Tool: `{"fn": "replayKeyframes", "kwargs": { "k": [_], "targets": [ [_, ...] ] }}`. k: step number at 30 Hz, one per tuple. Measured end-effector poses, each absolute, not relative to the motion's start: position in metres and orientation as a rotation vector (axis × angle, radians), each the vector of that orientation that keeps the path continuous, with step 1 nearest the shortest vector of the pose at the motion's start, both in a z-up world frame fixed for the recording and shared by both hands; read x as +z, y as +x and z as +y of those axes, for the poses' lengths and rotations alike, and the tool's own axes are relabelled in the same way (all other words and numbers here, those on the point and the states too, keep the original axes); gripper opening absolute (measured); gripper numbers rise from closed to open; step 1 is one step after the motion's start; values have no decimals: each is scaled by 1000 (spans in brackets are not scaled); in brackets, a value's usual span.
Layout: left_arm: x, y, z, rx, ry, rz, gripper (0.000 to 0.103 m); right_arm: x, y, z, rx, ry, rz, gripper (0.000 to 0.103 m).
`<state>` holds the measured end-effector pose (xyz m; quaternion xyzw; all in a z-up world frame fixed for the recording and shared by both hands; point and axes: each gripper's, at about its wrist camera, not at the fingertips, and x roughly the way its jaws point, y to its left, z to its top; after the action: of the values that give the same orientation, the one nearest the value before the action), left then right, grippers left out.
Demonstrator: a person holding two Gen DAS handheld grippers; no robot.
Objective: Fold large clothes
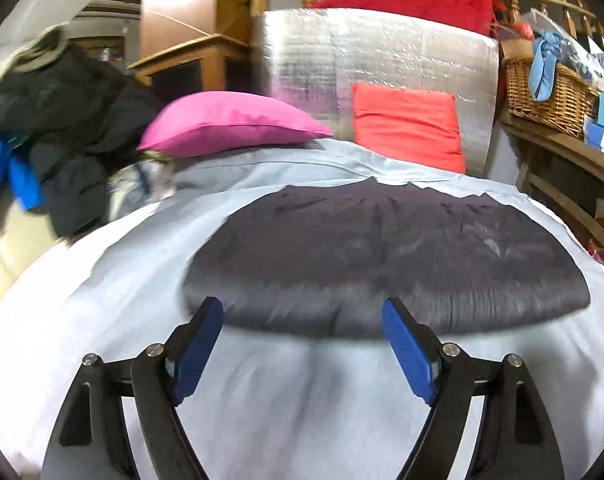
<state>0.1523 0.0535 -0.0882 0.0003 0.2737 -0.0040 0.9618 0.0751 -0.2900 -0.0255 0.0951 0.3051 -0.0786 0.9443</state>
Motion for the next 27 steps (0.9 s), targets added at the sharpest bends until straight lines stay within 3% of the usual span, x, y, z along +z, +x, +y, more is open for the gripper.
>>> {"fn": "replayKeyframes", "kwargs": {
  "k": [7,15,27],
  "targets": [
    [-104,101,90,97,40,546,82,-61,24,-289,-152,224,745,93],
    [-99,87,108,159,17,531,82,-33,11,-271,-108,171,667,93],
    [-94,78,99,197,8,519,82,-33,-7,-263,-69,154,650,93]
  ]
}}
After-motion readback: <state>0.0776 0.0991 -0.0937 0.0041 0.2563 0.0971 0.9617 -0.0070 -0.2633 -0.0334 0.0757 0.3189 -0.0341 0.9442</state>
